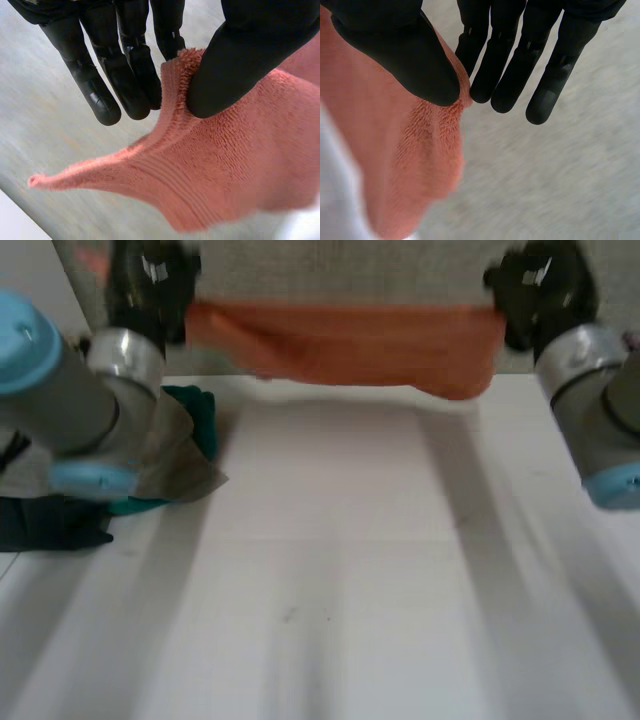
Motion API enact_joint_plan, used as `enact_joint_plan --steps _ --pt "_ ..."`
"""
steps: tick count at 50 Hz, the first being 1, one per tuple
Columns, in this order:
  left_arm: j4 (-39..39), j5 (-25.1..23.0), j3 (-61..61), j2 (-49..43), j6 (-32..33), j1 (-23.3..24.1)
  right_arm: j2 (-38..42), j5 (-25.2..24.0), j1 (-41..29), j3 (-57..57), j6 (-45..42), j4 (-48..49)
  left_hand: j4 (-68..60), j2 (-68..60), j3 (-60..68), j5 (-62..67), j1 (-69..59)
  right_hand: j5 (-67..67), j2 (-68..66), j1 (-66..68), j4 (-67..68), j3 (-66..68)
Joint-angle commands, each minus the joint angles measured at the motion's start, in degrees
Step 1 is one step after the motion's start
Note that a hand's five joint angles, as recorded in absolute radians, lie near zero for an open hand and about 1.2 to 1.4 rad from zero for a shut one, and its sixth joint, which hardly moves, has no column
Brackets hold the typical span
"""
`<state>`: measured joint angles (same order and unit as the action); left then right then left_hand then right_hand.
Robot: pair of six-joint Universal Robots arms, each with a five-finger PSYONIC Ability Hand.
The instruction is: Fold the laundry.
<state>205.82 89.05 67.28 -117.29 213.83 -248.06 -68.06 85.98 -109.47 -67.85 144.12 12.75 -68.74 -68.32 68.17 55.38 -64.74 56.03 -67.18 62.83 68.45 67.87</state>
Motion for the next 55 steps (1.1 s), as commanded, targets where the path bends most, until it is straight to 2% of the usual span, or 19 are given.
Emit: enact_joint_plan --steps 1,7,12,13,15,18,23,28,30,33,37,38,42,49,52,53,54,55 --pt "0.0 -0.2 16.4 -0.3 -0.7 -0.1 3.8 -2.9 1.6 -9.7 -0.3 -6.8 -11.3 -11.7 11.8 14.6 -15.3 14.0 -12.8 17.2 11.5 12.1" --pt "0.0 -0.3 24.8 -0.5 -0.8 0.9 7.7 -6.1 3.5 -12.2 1.2 -16.9 -11.3 -11.7 11.8 14.6 -15.3 14.0 -12.8 17.2 11.5 12.1" --pt "0.1 -0.4 27.4 0.2 -0.8 0.7 7.9 -10.6 7.2 -12.2 5.5 -18.6 -11.3 -11.7 11.8 14.6 -15.3 14.0 -12.8 17.2 11.5 12.1" --pt "0.0 -0.4 27.5 0.3 -0.8 0.7 7.9 -11.5 7.5 -12.2 5.9 -18.4 -11.3 -11.7 11.8 14.6 -15.3 6.9 -5.7 10.1 4.4 5.0" --pt "-0.1 -0.3 27.7 0.5 -0.8 0.6 7.6 -13.3 8.0 -12.0 5.0 -17.6 -11.3 -11.7 11.8 14.6 -15.3 -24.2 25.3 -21.0 -26.6 -26.0" --pt "-0.2 -0.3 27.7 0.5 -0.9 0.6 8.1 -14.5 7.7 -12.0 2.1 -16.6 -11.3 -11.7 11.8 14.6 -15.3 -25.8 27.0 -22.6 -28.3 -27.7" --pt "-0.2 -0.3 27.9 0.3 -1.0 0.7 7.9 -12.2 7.5 -12.0 -3.3 -16.8 -11.3 -11.7 11.8 14.6 -15.3 -36.6 37.8 -33.4 -39.0 -38.4" --pt "-0.2 -0.2 27.8 0.2 -1.1 0.6 8.0 -3.8 7.3 -12.3 2.0 -18.5 -11.3 -11.7 11.8 14.6 -15.3 -36.9 38.1 -33.7 -39.4 -38.8" --pt "-0.2 -0.2 27.6 0.2 -1.0 0.5 8.1 -2.5 8.0 -12.6 8.6 -18.3 -11.3 -11.7 11.8 14.6 -15.3 -36.6 37.8 -33.4 -39.0 -38.4" --pt "-0.2 -0.2 27.2 0.2 -1.0 0.4 8.2 -3.5 8.8 -13.0 15.6 -18.4 -11.3 -11.7 11.8 14.6 -15.3 -36.4 37.6 -33.2 -38.9 -38.3" --pt "-0.2 -0.2 26.9 0.3 -1.0 0.2 9.1 -6.5 10.5 -14.0 24.0 -17.8 -11.3 -11.7 11.8 14.6 -15.3 -35.6 36.7 -32.4 -38.0 -37.4" --pt "-0.2 -0.2 26.8 0.3 -1.0 0.2 10.2 -8.7 10.7 -13.6 26.0 -17.3 -11.3 -11.7 11.8 14.6 -15.3 -35.3 36.4 -32.1 -37.7 -37.1" --pt "-0.2 -0.2 26.8 0.3 -1.0 0.2 12.9 -12.8 10.9 -12.8 29.1 -17.1 -11.3 -11.7 11.8 14.6 -15.3 -34.6 35.7 -31.4 -37.0 -36.4" --pt "-0.2 -0.1 26.9 0.3 -1.1 0.1 17.0 -13.2 10.4 -9.8 32.5 -16.2 -11.3 -11.7 11.8 14.6 -15.3 -29.2 30.4 -26.0 -31.6 -31.1" --pt "-0.2 0.0 26.9 0.4 -1.1 0.1 19.3 -12.5 10.3 -8.0 33.1 -15.9 -11.3 -11.7 11.8 14.6 -15.3 -15.6 16.8 -12.4 -18.1 -17.5" --pt "-0.2 0.0 26.9 0.4 -1.2 0.1 19.6 -12.2 10.3 -7.6 33.1 -15.9 -11.3 -11.7 11.8 14.6 -15.3 -7.1 8.2 -3.9 -9.5 -8.9" --pt "-0.3 0.0 26.9 0.5 -1.2 0.2 19.5 -11.2 10.4 -7.2 33.1 -15.9 -11.3 -11.7 11.8 14.6 -15.3 13.8 -12.6 17.0 11.3 11.9" --pt "-0.3 0.1 26.9 0.6 -1.2 0.2 19.1 -10.7 10.5 -7.3 33.1 -15.7 -11.3 -11.7 11.8 14.6 -15.3 14.0 -12.8 17.2 11.5 12.1"
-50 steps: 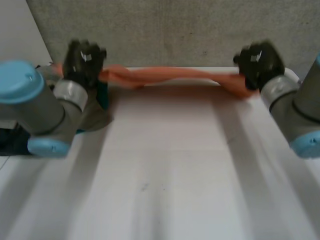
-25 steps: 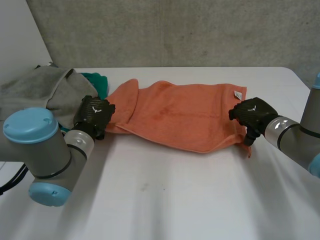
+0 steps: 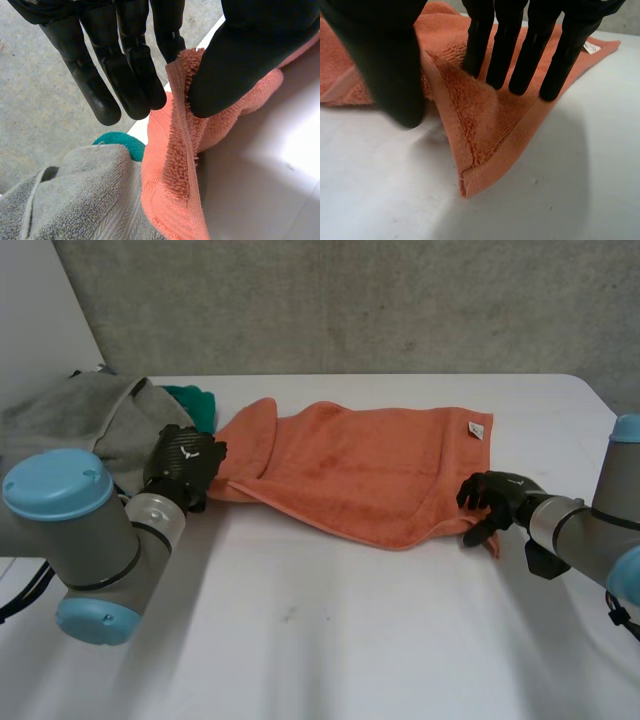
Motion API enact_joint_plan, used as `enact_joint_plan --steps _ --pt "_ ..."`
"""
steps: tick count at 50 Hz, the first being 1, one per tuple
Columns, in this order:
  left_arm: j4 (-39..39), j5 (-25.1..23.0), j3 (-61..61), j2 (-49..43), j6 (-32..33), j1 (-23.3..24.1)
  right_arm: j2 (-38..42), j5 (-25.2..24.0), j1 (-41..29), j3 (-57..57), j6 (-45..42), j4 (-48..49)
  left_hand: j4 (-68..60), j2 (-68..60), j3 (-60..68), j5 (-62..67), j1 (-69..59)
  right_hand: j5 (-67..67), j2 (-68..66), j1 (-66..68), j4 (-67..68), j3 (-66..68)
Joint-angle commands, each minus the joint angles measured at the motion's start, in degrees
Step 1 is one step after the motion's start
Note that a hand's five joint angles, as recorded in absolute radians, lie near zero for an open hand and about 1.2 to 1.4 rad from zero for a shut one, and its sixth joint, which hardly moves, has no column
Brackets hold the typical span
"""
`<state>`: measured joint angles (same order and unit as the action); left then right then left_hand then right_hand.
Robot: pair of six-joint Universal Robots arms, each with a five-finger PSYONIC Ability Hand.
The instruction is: Fold the laundry.
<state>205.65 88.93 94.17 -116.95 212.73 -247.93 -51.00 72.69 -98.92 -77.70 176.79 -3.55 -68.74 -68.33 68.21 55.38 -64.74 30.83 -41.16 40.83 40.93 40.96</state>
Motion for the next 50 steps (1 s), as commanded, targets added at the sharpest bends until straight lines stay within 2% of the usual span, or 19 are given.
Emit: enact_joint_plan --steps 1,5,10,14,15,19,23,32,38,50 --pt "-0.2 0.2 0.0 0.3 -0.1 0.1 1.7 3.2 0.0 2.5 0.2 0.7 -11.3 -11.7 11.8 14.6 -15.3 39.2 -38.8 39.2 39.1 39.0" --pt "-0.4 0.2 0.7 1.0 -0.1 0.2 -3.5 3.8 0.5 0.1 -1.9 2.5 -11.3 -11.7 11.8 14.6 -15.3 39.2 -38.8 39.2 39.1 39.0" --pt "-3.7 0.0 2.2 0.9 -1.1 0.8 -13.2 4.5 3.9 -5.0 -12.2 2.2 -11.3 -11.7 11.8 14.6 -15.3 39.2 -38.8 39.2 39.1 39.0" --pt "-7.5 -0.3 2.2 0.6 -2.0 1.2 -17.1 4.8 7.1 -8.6 -21.1 2.2 -11.3 -11.7 11.8 14.6 -15.3 39.2 -38.8 39.2 39.1 39.0" --pt "-8.5 -0.9 1.9 0.3 -2.1 1.4 -17.5 4.9 8.3 -9.7 -24.2 2.3 0.7 0.3 -0.2 2.7 -3.3 39.2 -38.8 39.2 39.1 39.0" --pt "-9.7 -3.6 1.2 0.1 -2.3 0.5 -17.6 4.7 10.0 -11.6 -27.7 2.4 34.2 33.8 -33.7 -30.9 30.2 39.2 -38.8 39.2 39.1 39.0" --pt "-9.9 -7.2 0.8 -0.6 -3.1 -1.8 -17.4 4.7 10.0 -11.8 -27.6 2.3 37.3 36.9 -36.8 -34.0 33.3 39.2 -38.8 39.2 39.1 39.0" --pt "-11.8 -10.8 1.2 -1.6 -4.0 -7.1 -16.2 4.4 10.1 -11.8 -27.4 2.4 36.2 35.7 -35.6 -32.8 32.2 39.2 -38.8 39.2 39.1 39.0" --pt "-14.2 -14.3 1.8 -1.7 -4.3 -8.7 -16.1 4.1 10.1 -12.0 -26.8 2.5 28.9 28.5 -28.4 -25.6 24.9 39.2 -38.8 39.2 39.1 39.0" --pt "-14.8 -14.7 1.3 -3.6 -3.8 -9.3 -15.8 4.0 9.9 -12.0 -26.8 2.8 30.3 29.9 -29.7 -26.9 26.3 39.2 -38.8 39.2 39.1 39.0"
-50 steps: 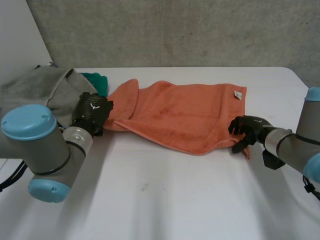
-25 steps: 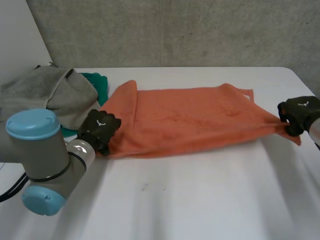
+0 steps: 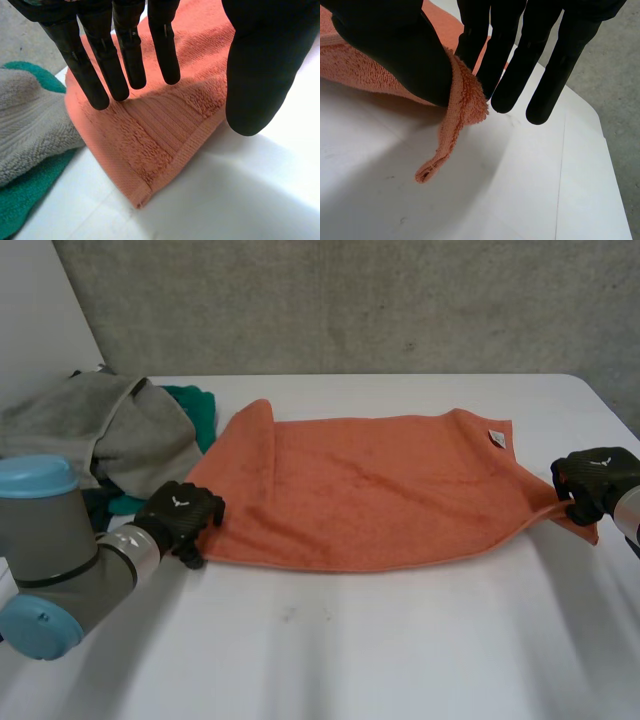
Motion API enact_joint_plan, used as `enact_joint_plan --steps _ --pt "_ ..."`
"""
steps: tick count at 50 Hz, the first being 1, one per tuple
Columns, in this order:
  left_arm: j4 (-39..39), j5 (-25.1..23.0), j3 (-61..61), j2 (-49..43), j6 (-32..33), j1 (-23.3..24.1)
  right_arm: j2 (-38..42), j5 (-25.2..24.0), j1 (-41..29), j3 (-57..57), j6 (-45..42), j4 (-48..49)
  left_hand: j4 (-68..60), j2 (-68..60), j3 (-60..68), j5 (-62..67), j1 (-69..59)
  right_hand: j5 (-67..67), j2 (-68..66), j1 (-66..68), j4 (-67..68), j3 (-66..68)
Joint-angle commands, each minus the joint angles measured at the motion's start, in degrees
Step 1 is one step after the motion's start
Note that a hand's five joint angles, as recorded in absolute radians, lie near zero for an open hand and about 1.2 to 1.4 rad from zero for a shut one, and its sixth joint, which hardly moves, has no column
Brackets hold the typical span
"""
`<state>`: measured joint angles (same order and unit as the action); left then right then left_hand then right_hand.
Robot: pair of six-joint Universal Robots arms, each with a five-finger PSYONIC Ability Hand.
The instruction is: Fold the laundry.
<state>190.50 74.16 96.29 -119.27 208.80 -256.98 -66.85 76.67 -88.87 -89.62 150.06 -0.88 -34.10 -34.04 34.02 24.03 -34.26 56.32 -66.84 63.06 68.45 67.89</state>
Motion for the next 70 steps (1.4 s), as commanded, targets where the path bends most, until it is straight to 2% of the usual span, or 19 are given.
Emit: enact_joint_plan --steps 1,7,11,18,22,26,31,37,41,46,49,50,54,56,59,60,61,65,70 --pt "0.4 0.0 -1.0 -1.5 0.2 -0.2 0.1 -0.1 -0.2 -0.1 0.0 0.2 -4.5 -4.6 4.6 4.6 -4.4 13.7 -13.2 16.9 11.5 12.1" --pt "0.7 0.1 -3.5 -4.2 0.5 -0.2 0.5 0.0 -0.1 -0.6 0.0 0.3 -11.9 -12.0 12.0 12.0 -11.8 13.7 -13.2 16.9 11.5 12.1" --pt "0.7 0.4 -5.6 -5.4 0.5 -0.3 0.5 -0.1 0.1 -0.9 0.0 0.4 -45.8 -45.9 45.9 45.9 -45.7 13.7 -13.2 16.9 11.5 12.1" --pt "-0.2 1.3 -6.3 -3.9 0.1 0.2 -0.2 0.3 0.2 -1.3 -0.9 -0.2 -45.9 -46.0 46.0 46.0 -45.7 13.7 -13.2 16.9 11.5 12.1" --pt "-1.4 1.6 -2.3 4.7 0.0 0.6 -5.2 0.7 0.0 -1.2 -4.5 -5.5 -45.9 -46.0 46.0 46.0 -45.7 13.7 -13.2 16.9 11.5 12.1" --pt "-4.4 1.7 3.1 16.1 0.6 1.2 -13.9 0.4 0.4 -1.3 -13.3 -16.2 -45.9 -46.0 46.0 46.0 -45.7 13.7 -13.2 16.9 11.5 12.1" --pt "-14.2 1.8 6.4 30.0 0.6 2.4 -21.7 1.2 1.9 -1.8 -23.1 -28.1 -45.9 -46.0 46.0 46.0 -45.7 13.7 -13.2 16.9 11.5 12.1" --pt "-21.8 1.8 6.7 31.4 2.6 2.7 -23.9 2.9 1.6 -4.2 -30.3 -33.4 -45.9 -46.0 46.0 46.0 -45.7 13.7 -13.2 16.9 11.5 12.1" --pt "-23.1 2.3 6.3 25.9 5.5 3.0 -20.7 4.0 1.3 -5.7 -31.1 -33.1 -45.9 -46.0 46.0 46.0 -45.7 13.7 -13.2 16.9 11.5 12.1" --pt "-23.3 6.3 -2.3 11.6 8.1 4.6 -7.3 7.7 -0.2 0.0 -30.9 -29.6 -45.9 -46.0 46.0 46.0 -45.7 13.7 -13.2 16.9 11.5 12.1" --pt "-23.3 9.8 -9.5 5.8 8.6 6.2 -3.6 10.7 -1.0 4.5 -30.1 -27.0 -45.9 -46.0 46.0 46.0 -45.7 13.7 -13.2 16.9 11.5 12.1" --pt "-23.3 12.3 -15.6 2.5 8.7 7.4 -2.2 12.4 -2.1 7.9 -29.6 -25.2 -45.9 -46.0 46.0 46.0 -45.7 13.7 -13.2 16.9 11.5 12.1" --pt "-22.5 16.8 -31.9 -3.1 10.0 8.6 0.7 14.7 -5.7 18.4 -29.1 -19.0 -45.9 -46.0 46.0 46.0 -45.7 13.7 -13.2 16.9 11.5 12.1" --pt "-20.8 16.9 -38.7 -4.6 10.7 8.6 1.6 14.7 -6.8 23.0 -28.7 -15.1 -45.9 -46.0 46.0 46.0 -45.7 13.7 -13.2 16.9 11.5 12.1" --pt "-11.5 15.8 -49.7 -6.3 13.0 9.0 1.7 14.7 -7.9 30.6 -26.2 -3.5 -45.9 -46.0 46.0 46.0 -45.7 13.7 -13.2 16.9 11.5 12.1" --pt "-8.2 15.3 -51.5 -6.4 13.5 9.0 1.6 14.7 -8.1 31.9 -25.1 0.4 -45.9 -46.0 46.0 46.0 -45.7 13.7 -13.2 16.9 11.5 12.1" --pt "-1.0 14.1 -53.7 -6.3 14.2 9.1 0.9 14.2 -8.3 32.8 -22.7 9.0 -45.9 -46.0 46.0 46.0 -45.7 13.7 -13.2 16.9 11.5 12.1" --pt "12.8 12.3 -54.7 -5.4 14.0 8.7 -1.9 12.0 -8.3 30.2 -19.4 24.6 -45.9 -46.0 46.0 46.0 -45.7 13.7 -13.2 16.9 11.5 12.1" --pt "11.5 12.9 -53.7 -6.1 12.0 8.5 -2.0 11.2 -8.3 28.5 -19.3 22.8 -45.9 -46.0 46.0 46.0 -45.7 13.7 -13.2 16.9 11.5 12.1"
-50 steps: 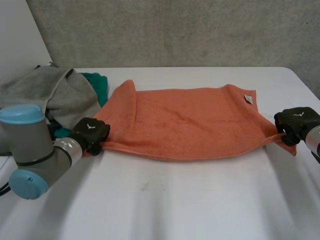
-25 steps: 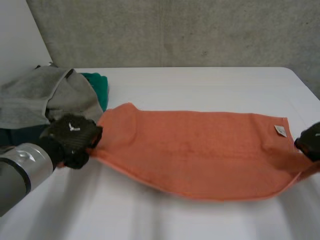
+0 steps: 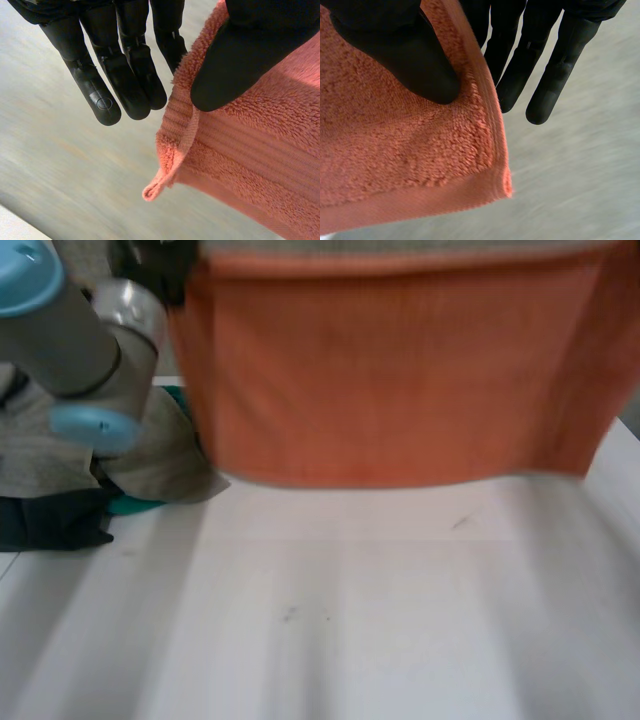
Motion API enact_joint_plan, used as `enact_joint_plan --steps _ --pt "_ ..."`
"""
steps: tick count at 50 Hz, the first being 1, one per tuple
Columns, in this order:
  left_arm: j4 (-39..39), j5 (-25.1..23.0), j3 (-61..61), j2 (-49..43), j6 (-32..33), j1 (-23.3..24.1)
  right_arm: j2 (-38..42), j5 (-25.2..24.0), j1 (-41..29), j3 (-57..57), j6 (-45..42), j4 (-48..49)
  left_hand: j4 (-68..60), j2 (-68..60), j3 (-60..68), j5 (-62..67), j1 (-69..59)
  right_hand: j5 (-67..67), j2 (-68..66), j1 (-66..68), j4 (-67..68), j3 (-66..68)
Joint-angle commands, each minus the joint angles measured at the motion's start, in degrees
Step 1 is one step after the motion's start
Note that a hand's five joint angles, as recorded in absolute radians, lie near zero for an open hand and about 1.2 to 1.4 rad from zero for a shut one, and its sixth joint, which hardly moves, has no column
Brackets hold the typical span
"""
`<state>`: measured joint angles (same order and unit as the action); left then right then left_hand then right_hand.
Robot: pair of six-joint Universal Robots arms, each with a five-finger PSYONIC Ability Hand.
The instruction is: Fold the laundry.
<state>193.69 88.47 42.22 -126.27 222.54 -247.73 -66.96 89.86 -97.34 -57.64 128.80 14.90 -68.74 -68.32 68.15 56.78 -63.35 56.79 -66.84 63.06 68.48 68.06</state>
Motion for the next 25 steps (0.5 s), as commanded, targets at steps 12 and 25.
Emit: enact_joint_plan --steps 12,25 --pt "7.9 -1.2 22.2 0.8 -10.5 -3.1 4.3 -2.2 0.0 -12.6 2.5 2.4 -11.3 -11.7 11.8 13.2 -16.6 13.2 -13.2 16.9 11.5 11.9" --pt "1.4 -0.6 45.7 6.1 -6.7 0.6 6.6 -2.4 0.4 -23.7 1.5 -18.4 -11.3 -11.7 11.8 13.2 -16.6 13.2 -13.2 16.9 11.5 11.9"
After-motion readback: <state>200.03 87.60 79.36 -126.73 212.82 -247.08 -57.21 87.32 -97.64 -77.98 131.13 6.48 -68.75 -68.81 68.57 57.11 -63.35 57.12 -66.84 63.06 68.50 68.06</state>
